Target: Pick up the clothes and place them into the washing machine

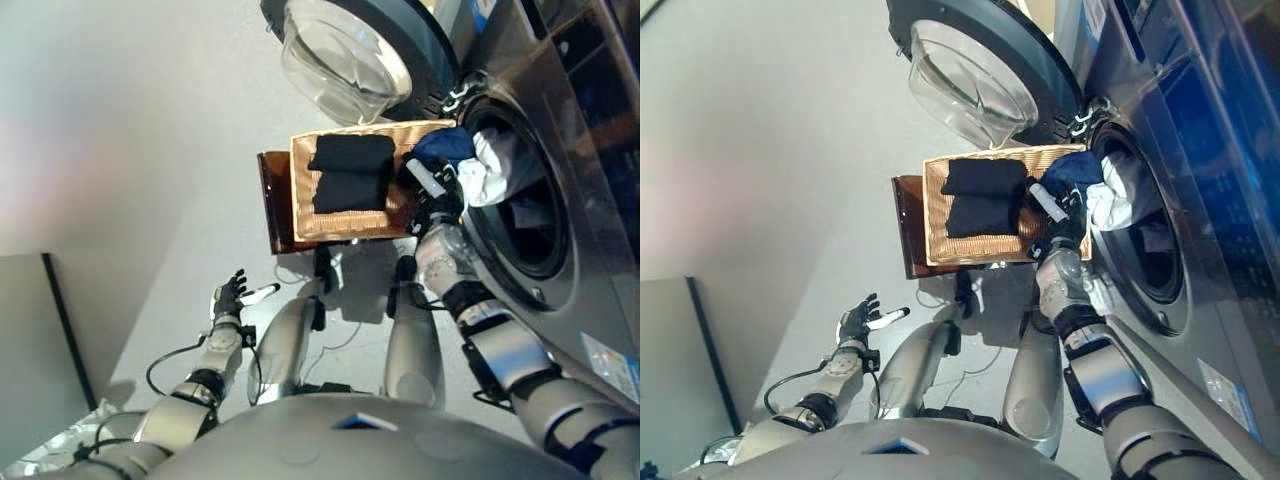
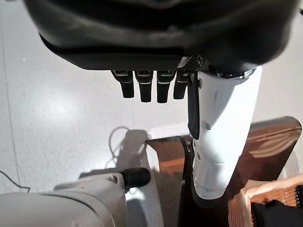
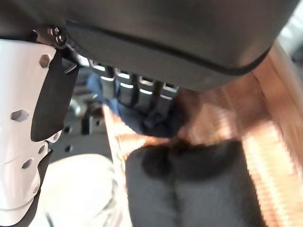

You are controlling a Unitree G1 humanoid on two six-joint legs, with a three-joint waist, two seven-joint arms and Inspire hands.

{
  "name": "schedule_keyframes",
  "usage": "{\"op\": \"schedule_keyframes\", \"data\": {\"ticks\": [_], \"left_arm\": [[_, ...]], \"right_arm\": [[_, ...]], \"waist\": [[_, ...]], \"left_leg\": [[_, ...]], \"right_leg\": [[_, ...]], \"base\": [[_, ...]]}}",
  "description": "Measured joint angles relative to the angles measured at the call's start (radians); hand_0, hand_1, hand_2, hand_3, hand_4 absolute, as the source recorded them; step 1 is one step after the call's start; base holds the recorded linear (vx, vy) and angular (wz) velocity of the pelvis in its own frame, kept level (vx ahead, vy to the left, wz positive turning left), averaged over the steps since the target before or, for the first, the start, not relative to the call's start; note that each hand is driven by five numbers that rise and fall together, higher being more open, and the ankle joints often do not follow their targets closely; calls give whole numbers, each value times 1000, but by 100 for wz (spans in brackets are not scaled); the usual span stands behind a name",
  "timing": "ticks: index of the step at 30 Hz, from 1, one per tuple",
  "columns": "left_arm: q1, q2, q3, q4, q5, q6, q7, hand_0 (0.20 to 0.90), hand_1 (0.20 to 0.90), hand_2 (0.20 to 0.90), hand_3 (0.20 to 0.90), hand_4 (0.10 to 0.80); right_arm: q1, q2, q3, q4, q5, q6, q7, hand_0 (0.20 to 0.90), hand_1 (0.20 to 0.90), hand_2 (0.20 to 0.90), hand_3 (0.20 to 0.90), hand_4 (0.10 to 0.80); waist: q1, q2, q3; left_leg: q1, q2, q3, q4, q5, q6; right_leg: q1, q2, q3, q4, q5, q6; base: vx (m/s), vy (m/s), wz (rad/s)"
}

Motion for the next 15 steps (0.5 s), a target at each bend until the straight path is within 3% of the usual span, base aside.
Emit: {"op": "schedule_keyframes", "data": {"ticks": [3,8,9,15], "left_arm": [[-2,23,5,0,1,0,-11,900,900,900,900,800],[0,44,34,2,4,8,-42,900,900,900,900,800],[-1,51,39,0,8,8,-43,900,900,900,900,800],[0,74,43,-1,22,11,-58,900,900,900,900,800]], "right_arm": [[1,-33,38,-7,-85,39,31,900,900,900,900,800],[22,-65,87,-52,-172,71,88,900,900,900,900,800],[24,-112,154,-126,-223,90,103,900,900,900,900,800],[2,-193,224,-238,-480,102,144,900,900,900,900,800]], "waist": [[-6,-33,-1],[-11,-59,-2],[-11,-66,-2],[-10,-90,-3]], "left_leg": [[1,2,0,1,0,1],[27,8,-4,4,-4,5],[29,8,-2,3,-6,3],[27,11,-3,1,-8,1]], "right_leg": [[9,3,-1,-15,10,2],[54,7,-9,-49,24,4],[55,7,-7,-50,25,5],[54,8,-11,-52,25,5]], "base": [[-6,-59,-1],[-3,-36,-2],[-18,-29,-4],[-12,-41,1]]}}
